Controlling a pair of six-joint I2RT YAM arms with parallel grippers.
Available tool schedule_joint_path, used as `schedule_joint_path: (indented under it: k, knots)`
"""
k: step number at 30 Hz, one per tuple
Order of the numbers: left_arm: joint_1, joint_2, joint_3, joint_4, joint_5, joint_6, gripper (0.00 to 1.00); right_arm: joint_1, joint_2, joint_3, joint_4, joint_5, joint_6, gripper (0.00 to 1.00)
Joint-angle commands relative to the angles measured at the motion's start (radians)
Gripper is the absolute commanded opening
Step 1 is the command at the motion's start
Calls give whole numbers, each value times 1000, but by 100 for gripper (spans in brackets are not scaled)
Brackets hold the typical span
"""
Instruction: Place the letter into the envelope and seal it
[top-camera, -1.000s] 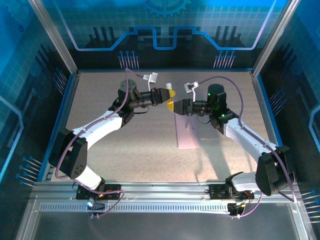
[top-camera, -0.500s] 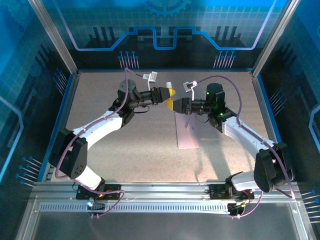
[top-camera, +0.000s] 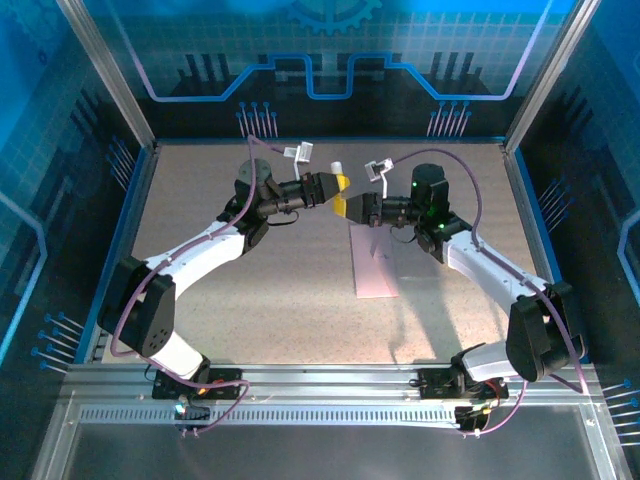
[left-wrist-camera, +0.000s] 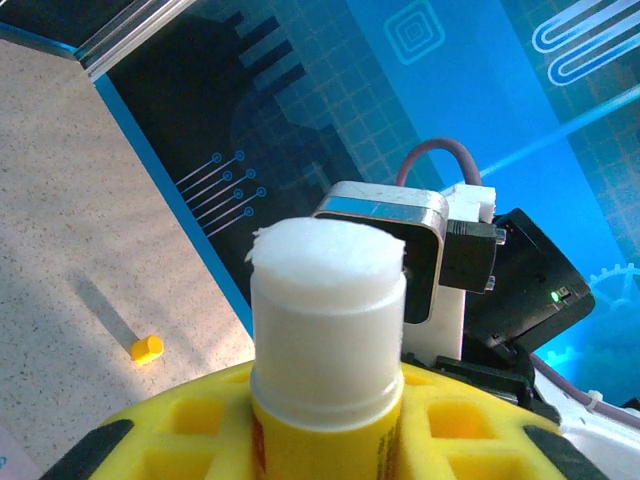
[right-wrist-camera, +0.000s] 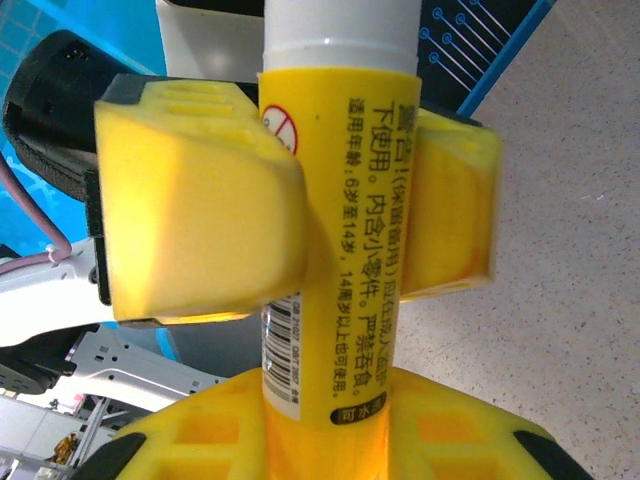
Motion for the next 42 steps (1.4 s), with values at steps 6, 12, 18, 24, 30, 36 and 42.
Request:
schedule_joint_path:
  k: [6,12,18,24,30,36,42]
  knots:
    - [-78,-29,36,-159,-153,32,0,67,-58,130,-285,270,-190,21]
    - [-159,-56,60,-243,-311,-11,0,189,-77,197,-433,592,-304,21]
    - [-194,-74,86,-297,-401,-68,0,306,-58,227,-457,850,-359,20]
    - [-202,-77,89,-305,-414,-93,0,372,-37,222,-413,975,-388,20]
    - [-202,-77,93,-317,-410,-79,0,385,-27,235,-420,978,-394,20]
    - [-187,-92,90,-341,-398,-44,0,325,-42,272,-498,854,-378,27]
    - [-134,-126,61,-343,-357,-13,0,173,-80,293,-607,553,-298,41]
